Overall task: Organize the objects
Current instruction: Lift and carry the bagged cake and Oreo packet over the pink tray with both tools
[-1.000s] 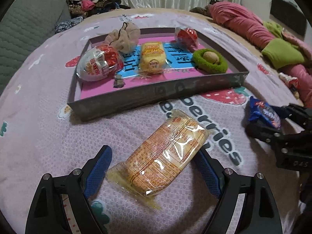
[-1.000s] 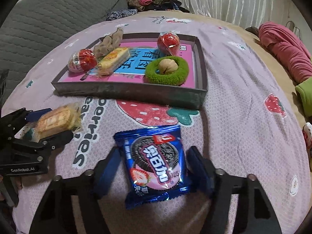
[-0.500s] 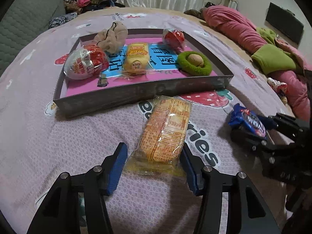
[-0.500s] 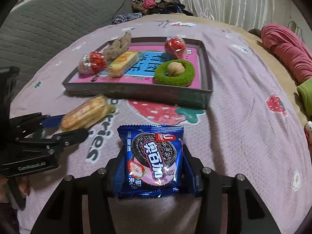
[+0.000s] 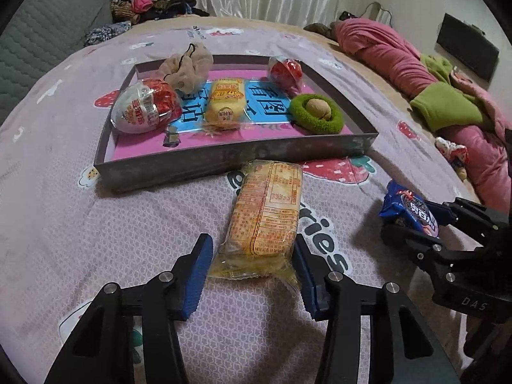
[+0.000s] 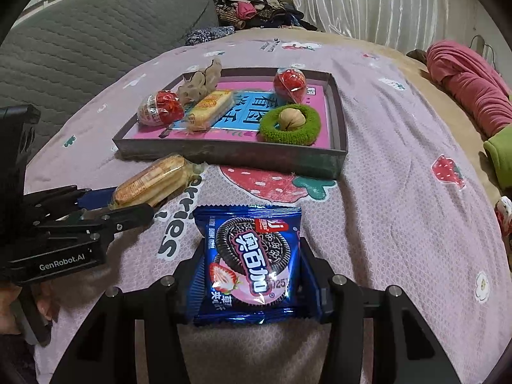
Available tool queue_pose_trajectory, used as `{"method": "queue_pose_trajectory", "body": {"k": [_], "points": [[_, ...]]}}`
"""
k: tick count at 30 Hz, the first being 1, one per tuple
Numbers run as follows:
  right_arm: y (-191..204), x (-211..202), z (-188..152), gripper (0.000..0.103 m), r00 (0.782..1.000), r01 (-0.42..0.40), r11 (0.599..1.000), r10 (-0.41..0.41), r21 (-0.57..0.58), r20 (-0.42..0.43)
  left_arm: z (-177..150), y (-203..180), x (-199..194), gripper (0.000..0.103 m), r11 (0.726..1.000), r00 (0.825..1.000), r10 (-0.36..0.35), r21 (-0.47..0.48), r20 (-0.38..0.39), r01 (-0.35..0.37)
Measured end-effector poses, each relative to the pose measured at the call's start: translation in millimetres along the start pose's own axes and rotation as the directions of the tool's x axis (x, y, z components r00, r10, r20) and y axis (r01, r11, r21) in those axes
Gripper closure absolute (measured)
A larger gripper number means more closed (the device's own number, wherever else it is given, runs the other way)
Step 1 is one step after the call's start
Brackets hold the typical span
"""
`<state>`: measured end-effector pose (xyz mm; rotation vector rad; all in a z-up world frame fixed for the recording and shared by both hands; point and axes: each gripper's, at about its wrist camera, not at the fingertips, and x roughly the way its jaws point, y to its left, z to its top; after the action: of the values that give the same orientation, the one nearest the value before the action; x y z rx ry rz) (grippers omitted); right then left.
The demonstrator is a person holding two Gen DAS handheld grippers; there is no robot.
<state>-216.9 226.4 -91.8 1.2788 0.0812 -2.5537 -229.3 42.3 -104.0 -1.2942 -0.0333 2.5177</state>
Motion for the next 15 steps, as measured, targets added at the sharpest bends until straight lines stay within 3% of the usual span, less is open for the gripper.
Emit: {"method": "queue_pose_trajectory", "body": {"k": [15], "points": [[8,-17,6,0.052,0.999,-0.009,1.0,0.009,-0.004,0.037,5,0,-23,0.052,0.999,0.998,0.032,0.001,0.052,-0.032]]}}
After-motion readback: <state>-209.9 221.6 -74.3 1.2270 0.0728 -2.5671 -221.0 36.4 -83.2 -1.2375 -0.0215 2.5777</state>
